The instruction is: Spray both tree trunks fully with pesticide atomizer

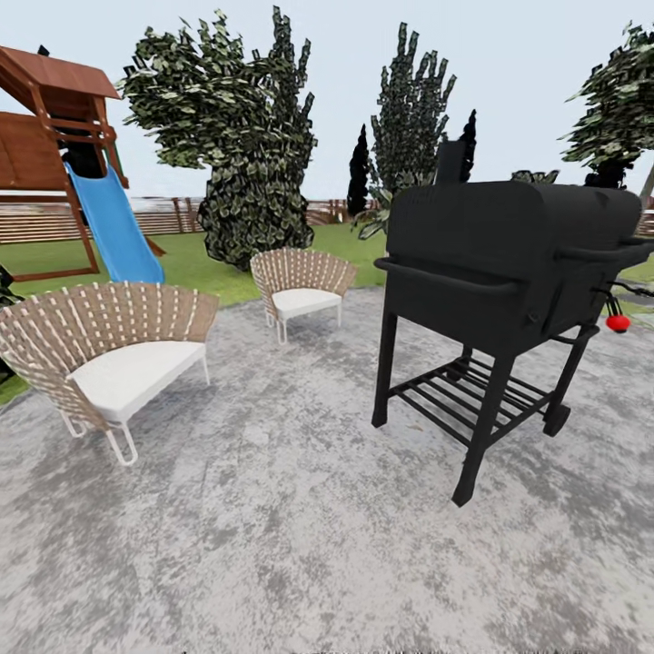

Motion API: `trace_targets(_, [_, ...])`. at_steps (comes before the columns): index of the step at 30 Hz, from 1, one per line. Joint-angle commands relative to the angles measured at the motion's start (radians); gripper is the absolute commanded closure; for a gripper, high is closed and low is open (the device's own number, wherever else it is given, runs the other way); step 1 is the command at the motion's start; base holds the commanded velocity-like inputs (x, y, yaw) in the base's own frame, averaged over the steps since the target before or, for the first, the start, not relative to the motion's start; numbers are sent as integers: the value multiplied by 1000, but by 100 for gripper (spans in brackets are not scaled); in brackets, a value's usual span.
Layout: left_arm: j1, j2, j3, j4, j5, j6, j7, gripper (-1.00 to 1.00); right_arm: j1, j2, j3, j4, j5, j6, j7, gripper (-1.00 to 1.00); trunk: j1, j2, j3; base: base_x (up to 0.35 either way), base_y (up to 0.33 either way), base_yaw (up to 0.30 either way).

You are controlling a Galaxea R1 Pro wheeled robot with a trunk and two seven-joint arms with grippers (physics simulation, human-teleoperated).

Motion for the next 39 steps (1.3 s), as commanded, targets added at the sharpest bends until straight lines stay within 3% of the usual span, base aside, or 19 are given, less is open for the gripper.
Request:
trace_targets(1, [0, 0, 7, 1, 6, -1, -10, -100, -1, 0, -1, 1, 2, -3, -1, -100, 4, -8, -5, 0, 0, -263])
trace_targets(39, [0, -1, 7, 1, 5, -1, -12, -100, -1, 0, -1, 0, 2, -3, 0, -100, 149, -274, -158, 0, 0, -263])
